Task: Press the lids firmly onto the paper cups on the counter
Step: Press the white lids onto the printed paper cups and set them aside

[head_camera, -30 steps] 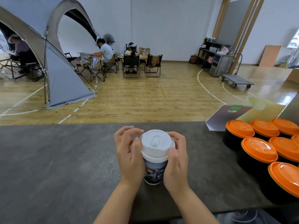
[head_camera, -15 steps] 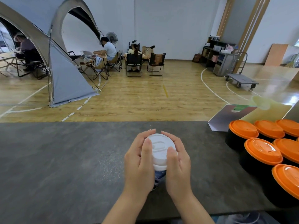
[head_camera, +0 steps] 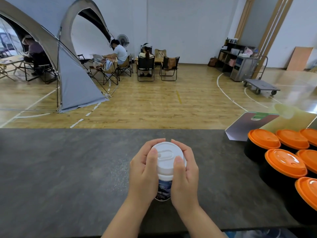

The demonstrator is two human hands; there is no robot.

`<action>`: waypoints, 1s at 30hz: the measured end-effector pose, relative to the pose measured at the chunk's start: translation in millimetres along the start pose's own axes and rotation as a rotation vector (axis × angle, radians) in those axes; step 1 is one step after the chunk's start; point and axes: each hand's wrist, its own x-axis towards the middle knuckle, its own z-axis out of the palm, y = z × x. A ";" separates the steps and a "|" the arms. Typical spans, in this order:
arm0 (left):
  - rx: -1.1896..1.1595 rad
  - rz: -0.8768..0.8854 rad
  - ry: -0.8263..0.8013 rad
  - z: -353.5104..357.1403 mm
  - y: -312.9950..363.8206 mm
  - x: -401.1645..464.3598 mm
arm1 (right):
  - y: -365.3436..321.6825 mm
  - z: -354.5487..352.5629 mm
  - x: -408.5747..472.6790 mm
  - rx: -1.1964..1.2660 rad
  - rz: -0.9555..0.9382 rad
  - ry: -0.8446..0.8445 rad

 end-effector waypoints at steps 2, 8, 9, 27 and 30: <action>0.046 -0.001 0.035 -4.3 1.7 3.5 | -1.2 -3.0 -0.3 0.007 0.019 -0.008; 0.256 0.056 0.233 -17.7 7.7 16.6 | -7.2 -11.8 1.1 0.008 0.031 0.083; 0.271 0.070 0.249 -16.4 9.8 15.1 | -6.4 -13.2 2.6 -0.007 0.038 0.088; 0.167 0.070 0.122 18.8 3.3 -13.6 | -3.6 -6.3 0.5 -0.029 0.014 0.026; 0.133 0.071 0.079 15.6 -0.2 -10.3 | -3.4 -7.0 -1.0 -0.021 0.002 0.032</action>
